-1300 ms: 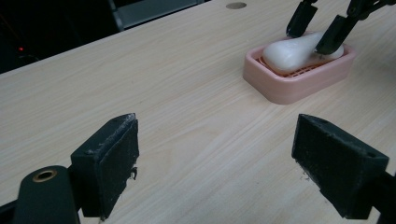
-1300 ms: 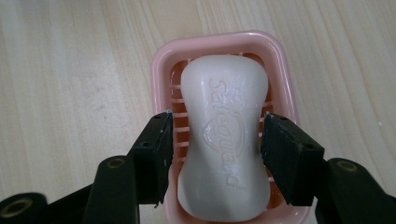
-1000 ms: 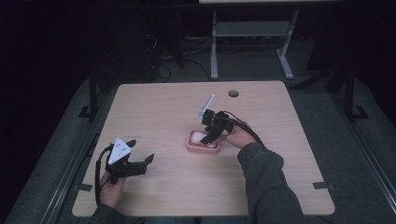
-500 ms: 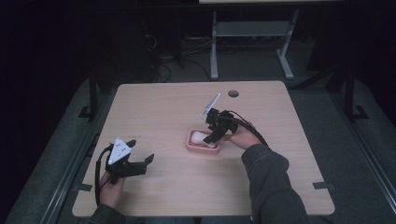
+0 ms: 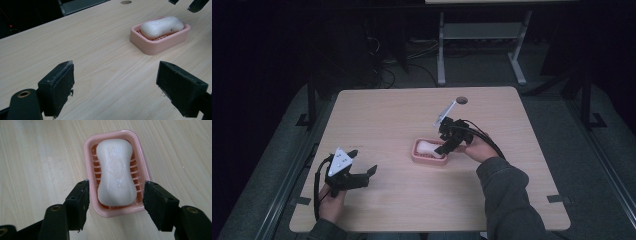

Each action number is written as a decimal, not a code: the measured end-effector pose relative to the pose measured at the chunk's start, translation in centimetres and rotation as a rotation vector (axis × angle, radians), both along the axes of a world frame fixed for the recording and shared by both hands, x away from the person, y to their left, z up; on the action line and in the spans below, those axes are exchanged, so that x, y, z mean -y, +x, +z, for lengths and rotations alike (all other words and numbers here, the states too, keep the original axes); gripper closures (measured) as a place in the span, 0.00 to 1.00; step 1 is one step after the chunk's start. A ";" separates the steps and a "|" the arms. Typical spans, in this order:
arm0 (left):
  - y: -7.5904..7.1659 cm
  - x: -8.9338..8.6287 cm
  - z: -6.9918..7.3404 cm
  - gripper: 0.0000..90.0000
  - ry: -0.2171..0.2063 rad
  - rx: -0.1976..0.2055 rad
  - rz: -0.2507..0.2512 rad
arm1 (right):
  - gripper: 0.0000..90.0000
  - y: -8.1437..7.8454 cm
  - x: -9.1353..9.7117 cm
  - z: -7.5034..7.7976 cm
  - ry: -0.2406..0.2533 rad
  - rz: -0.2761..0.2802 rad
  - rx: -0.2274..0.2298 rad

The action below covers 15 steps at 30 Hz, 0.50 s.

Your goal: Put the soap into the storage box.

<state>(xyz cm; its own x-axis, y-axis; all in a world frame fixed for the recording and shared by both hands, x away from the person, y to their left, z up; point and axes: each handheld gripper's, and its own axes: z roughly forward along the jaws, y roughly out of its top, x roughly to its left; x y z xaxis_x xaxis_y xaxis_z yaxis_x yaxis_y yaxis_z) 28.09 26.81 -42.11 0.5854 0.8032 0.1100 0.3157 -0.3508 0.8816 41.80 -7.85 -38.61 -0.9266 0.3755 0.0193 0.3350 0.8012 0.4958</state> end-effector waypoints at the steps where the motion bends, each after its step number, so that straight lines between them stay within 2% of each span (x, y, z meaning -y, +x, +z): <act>1: 0.0 0.0 0.0 0.16 0.002 0.000 0.000 | 0.42 -0.1 0.1 0.0 0.002 -0.004 0.002; 15: 0.0 0.0 0.0 0.16 0.000 0.001 0.002 | 0.40 -0.6 1.4 0.4 0.015 -0.021 0.008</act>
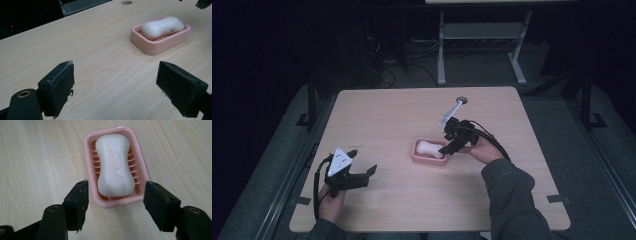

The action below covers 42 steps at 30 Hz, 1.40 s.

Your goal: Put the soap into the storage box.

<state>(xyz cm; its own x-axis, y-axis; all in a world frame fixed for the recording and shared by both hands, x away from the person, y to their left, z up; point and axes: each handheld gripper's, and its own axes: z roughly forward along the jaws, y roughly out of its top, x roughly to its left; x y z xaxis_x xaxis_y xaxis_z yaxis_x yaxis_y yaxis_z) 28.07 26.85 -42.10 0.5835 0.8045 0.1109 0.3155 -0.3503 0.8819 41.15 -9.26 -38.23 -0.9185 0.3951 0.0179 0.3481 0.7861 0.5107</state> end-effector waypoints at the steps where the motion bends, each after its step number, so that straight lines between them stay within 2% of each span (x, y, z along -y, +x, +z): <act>1: 0.0 0.0 0.0 0.16 0.001 0.000 -0.001 | 0.40 0.0 0.1 0.0 0.001 0.002 0.003; 7: 0.0 0.0 0.0 0.16 0.001 0.001 0.000 | 0.39 -0.3 0.7 -0.2 -0.003 -0.019 -0.012; 23: 0.0 0.0 0.0 0.16 -0.001 0.002 0.002 | 0.37 -1.0 1.3 0.4 0.001 -0.017 -0.011; 42: 0.0 0.1 0.0 0.16 0.001 0.002 -0.001 | 0.36 -2.4 3.8 -0.7 0.028 -0.068 -0.019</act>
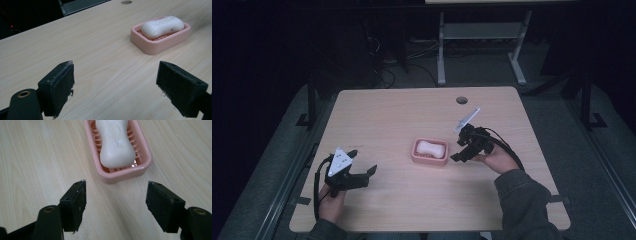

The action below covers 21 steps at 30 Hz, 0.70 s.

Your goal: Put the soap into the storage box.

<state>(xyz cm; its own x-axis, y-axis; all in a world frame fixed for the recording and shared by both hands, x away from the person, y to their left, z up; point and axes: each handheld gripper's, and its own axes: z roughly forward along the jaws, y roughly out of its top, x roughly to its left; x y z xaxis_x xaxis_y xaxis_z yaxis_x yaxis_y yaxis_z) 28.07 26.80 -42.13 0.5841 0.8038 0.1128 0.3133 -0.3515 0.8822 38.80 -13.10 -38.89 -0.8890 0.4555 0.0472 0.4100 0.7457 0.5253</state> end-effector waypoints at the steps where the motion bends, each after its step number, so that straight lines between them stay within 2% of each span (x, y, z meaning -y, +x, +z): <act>1: 0.0 0.0 0.0 0.16 0.000 0.000 0.000 | 0.36 -0.1 0.1 -0.1 0.002 -0.005 -0.004; 21: 0.0 0.1 -0.1 0.16 0.007 -0.003 -0.002 | 0.35 -2.6 2.6 -1.2 0.026 -0.046 -0.001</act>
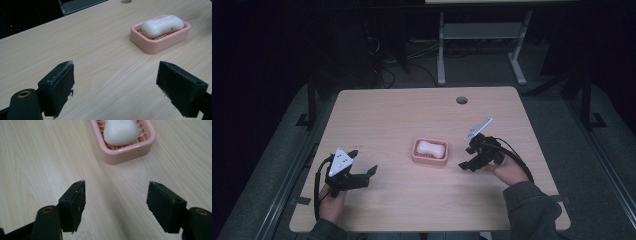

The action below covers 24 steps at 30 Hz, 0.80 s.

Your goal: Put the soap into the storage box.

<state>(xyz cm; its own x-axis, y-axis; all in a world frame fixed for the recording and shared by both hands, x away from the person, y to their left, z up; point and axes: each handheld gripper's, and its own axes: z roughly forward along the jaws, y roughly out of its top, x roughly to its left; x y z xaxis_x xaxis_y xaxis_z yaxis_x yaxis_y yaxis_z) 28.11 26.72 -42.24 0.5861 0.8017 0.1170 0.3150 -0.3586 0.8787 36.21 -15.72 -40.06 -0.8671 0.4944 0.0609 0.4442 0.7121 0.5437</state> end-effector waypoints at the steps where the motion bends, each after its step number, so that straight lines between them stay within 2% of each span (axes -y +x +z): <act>1: 0.0 0.0 0.0 0.16 0.000 -0.002 0.000 | 0.35 -0.1 0.1 0.0 0.004 0.001 0.002; 6: 0.0 0.0 0.0 0.16 -0.001 -0.002 0.002 | 0.35 -0.9 1.0 0.0 0.020 -0.022 0.002; 24: 0.0 0.1 -0.1 0.16 0.003 -0.004 -0.002 | 0.34 -3.3 3.8 -1.8 0.050 -0.083 -0.017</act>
<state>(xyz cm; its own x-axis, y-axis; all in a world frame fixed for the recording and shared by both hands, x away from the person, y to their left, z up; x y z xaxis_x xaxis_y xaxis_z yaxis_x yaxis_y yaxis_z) 28.14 26.67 -42.35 0.5879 0.8004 0.1170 0.3182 -0.3618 0.8762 32.94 -19.50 -41.82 -0.8217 0.5608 0.1017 0.5103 0.6445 0.5693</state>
